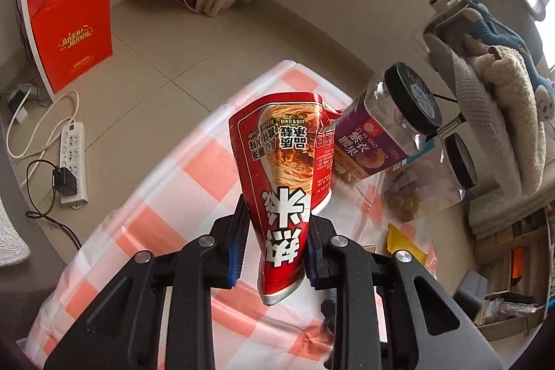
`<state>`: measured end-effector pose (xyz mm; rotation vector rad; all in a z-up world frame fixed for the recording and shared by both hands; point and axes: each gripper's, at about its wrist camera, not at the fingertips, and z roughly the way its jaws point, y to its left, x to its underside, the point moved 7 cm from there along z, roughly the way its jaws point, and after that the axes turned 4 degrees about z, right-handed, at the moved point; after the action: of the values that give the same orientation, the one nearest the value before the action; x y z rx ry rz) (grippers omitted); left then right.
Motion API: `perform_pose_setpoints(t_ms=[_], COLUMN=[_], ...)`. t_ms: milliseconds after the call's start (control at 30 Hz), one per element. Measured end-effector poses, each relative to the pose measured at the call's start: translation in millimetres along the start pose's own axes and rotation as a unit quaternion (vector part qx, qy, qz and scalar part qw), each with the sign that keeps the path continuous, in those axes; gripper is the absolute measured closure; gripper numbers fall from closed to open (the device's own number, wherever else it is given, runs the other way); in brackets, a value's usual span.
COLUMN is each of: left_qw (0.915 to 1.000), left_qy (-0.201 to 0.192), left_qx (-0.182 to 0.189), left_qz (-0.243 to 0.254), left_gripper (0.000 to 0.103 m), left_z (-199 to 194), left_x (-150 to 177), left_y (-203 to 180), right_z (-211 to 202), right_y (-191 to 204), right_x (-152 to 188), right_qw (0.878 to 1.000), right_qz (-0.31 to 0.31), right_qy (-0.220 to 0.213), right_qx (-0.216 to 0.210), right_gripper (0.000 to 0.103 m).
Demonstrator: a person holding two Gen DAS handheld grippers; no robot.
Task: Collect trash
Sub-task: 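Grasp the light blue milk carton with the right tool while the left tool holds the bag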
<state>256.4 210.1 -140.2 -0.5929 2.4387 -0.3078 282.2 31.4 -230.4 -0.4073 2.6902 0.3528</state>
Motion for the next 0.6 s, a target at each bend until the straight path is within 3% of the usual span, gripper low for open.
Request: perform_pose_setpoints(t_ms=[100, 200, 233, 300, 600], left_qw=[0.9999, 0.9998, 0.9997, 0.9994, 0.9980], left_qy=[-0.012, -0.015, -0.017, -0.022, -0.042], left_qx=[-0.008, -0.002, -0.001, -0.003, 0.007], left_qz=[0.008, 0.012, 0.016, 0.028, 0.046], left_gripper=[0.076, 0.075, 0.075, 0.075, 0.075], left_z=[-10.7, -20.5, -22.6, -27.4, -50.9], left_x=[-2.3, -3.7, -3.9, -4.0, 1.9], left_y=[0.8, 2.9, 2.6, 0.3, -11.4], right_z=[21.1, 28.1, 25.7, 19.5, -53.7], right_y=[-2.3, -5.3, -5.0, -4.4, -2.6], right_x=[0.3, 0.9, -2.0, -6.0, -34.4], right_qw=[0.999, 0.999, 0.999, 0.999, 0.993], right_qz=[0.018, 0.027, 0.025, 0.043, 0.079], right_qy=[0.025, 0.021, 0.014, 0.014, -0.075], right_qx=[0.009, 0.033, 0.034, 0.009, -0.037], right_gripper=[0.008, 0.032, 0.046, 0.047, 0.047])
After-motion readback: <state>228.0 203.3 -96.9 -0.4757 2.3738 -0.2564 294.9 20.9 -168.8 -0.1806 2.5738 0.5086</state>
